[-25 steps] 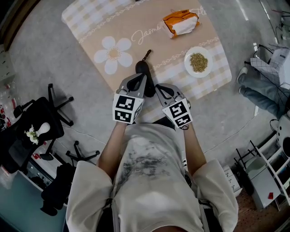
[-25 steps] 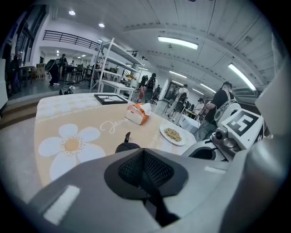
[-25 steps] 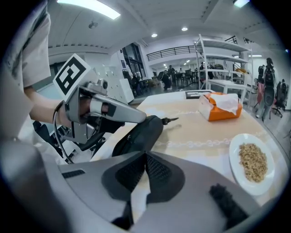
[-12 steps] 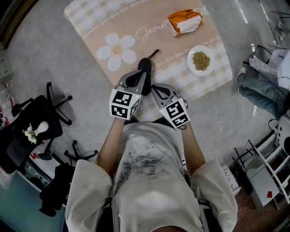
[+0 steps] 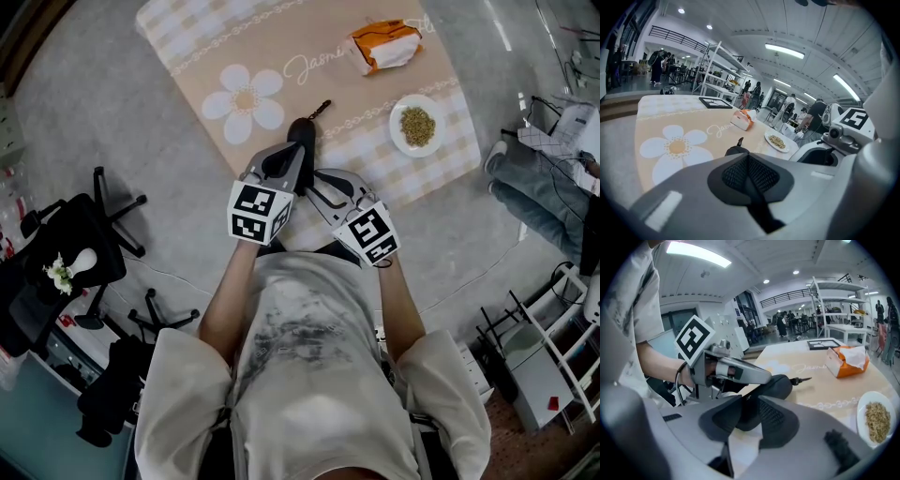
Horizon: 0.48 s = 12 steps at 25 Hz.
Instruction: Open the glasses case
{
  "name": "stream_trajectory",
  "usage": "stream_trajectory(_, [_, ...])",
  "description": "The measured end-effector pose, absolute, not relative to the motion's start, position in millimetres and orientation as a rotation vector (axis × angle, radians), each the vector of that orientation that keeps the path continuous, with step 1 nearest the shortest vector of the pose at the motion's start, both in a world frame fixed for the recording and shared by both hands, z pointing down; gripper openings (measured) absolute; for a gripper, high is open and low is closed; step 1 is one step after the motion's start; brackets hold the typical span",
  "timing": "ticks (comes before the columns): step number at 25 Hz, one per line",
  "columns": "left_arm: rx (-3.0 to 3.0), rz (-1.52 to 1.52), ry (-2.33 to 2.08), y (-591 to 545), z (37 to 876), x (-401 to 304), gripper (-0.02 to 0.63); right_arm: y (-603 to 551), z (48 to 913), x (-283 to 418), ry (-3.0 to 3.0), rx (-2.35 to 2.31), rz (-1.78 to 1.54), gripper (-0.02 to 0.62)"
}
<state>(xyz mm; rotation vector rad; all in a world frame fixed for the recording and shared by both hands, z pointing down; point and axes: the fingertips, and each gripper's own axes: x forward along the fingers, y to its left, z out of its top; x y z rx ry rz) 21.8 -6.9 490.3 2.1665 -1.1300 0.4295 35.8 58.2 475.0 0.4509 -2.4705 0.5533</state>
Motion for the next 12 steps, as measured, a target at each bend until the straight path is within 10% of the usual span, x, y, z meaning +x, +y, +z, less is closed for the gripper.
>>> stream_trajectory(12, [2.167,0.421,-1.142,-8,490,24,0.005,64,485,29,-2.309,0.512,0.35,0.144])
